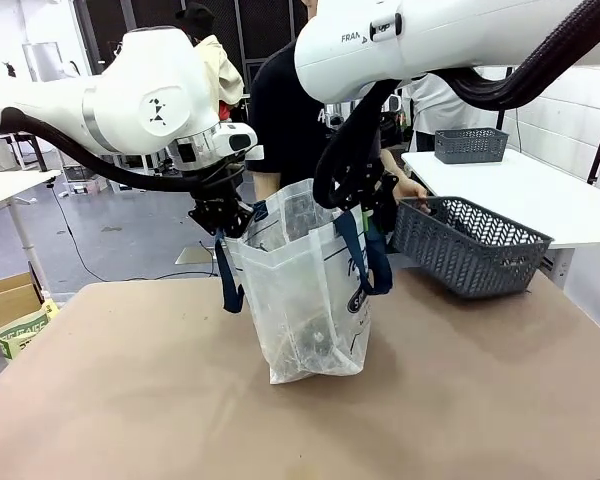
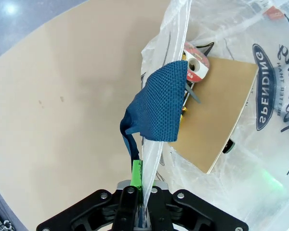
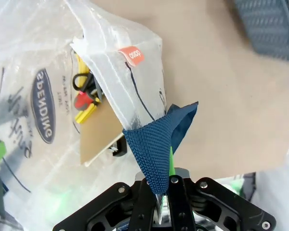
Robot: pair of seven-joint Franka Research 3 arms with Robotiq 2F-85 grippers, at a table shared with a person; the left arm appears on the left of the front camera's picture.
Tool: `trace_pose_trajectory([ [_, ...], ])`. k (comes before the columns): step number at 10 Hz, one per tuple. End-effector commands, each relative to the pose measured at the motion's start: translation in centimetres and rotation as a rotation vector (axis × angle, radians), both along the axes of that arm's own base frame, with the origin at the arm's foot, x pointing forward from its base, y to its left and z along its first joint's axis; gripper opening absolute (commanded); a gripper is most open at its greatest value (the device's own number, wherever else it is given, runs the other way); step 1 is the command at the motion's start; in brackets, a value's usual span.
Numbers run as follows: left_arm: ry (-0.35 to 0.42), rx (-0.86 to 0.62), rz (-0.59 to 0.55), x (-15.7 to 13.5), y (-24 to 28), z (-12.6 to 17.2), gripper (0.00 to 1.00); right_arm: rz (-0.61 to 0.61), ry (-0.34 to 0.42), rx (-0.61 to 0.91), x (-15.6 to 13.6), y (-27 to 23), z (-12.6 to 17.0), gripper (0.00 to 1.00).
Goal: Transfer purchased items from the store into the shopping bag.
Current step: Move the Reusable shopping bag to the right side of the table.
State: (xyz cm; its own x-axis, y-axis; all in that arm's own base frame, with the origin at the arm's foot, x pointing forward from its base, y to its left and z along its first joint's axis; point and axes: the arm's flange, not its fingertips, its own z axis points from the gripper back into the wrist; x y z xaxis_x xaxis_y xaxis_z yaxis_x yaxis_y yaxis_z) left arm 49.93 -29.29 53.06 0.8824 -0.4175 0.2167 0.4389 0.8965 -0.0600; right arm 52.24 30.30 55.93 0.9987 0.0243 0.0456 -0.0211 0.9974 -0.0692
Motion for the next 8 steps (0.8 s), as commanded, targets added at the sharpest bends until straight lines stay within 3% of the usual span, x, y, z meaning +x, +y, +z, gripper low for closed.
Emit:
trace_pose_trajectory([
  [1,-0.017,-0.043,0.036,-0.2,-0.5,0.6,0.0,-0.062,-0.012,0.027,0.8,1.1,0.0,0.0],
  [4,-0.05,-0.13,0.084,0.1,-0.7,0.6,0.0,-0.122,-0.037,0.111,1.1,2.2,-0.4,0.0],
  [7,0.011,-0.203,0.1,0.5,-0.1,0.2,0.0,-0.136,-0.071,0.125,1.3,1.8,-0.4,0.0],
  [8,-0.012,-0.138,0.075,0.5,-0.9,0.6,0.0,-0.115,-0.032,0.104,1.4,2.4,-0.3,0.0],
])
